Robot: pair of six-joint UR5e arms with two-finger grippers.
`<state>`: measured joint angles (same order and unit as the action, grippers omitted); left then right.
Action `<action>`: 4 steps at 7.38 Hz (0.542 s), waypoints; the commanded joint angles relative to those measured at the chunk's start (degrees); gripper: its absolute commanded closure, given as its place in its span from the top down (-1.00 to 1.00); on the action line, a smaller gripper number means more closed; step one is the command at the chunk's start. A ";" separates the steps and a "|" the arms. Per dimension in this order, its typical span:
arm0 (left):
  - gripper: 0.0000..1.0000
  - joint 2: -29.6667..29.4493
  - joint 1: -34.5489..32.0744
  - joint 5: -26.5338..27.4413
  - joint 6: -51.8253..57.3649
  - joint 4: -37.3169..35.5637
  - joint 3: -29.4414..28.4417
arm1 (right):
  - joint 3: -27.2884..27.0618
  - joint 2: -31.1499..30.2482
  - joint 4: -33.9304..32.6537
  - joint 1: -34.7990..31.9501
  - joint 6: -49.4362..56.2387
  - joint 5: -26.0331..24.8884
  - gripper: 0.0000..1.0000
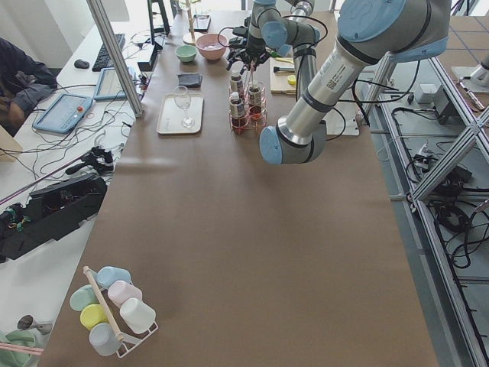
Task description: Take tea from basket to plate
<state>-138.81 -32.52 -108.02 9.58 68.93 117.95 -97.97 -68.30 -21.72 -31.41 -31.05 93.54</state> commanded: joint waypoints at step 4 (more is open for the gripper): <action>-1.00 0.03 0.00 0.00 0.26 -0.11 -0.09 | 1.11 0.72 -0.16 0.12 2.13 -0.55 0.21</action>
<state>-138.83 -32.52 -108.02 9.67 68.93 117.87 -97.19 -67.83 -21.88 -31.37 -29.09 93.17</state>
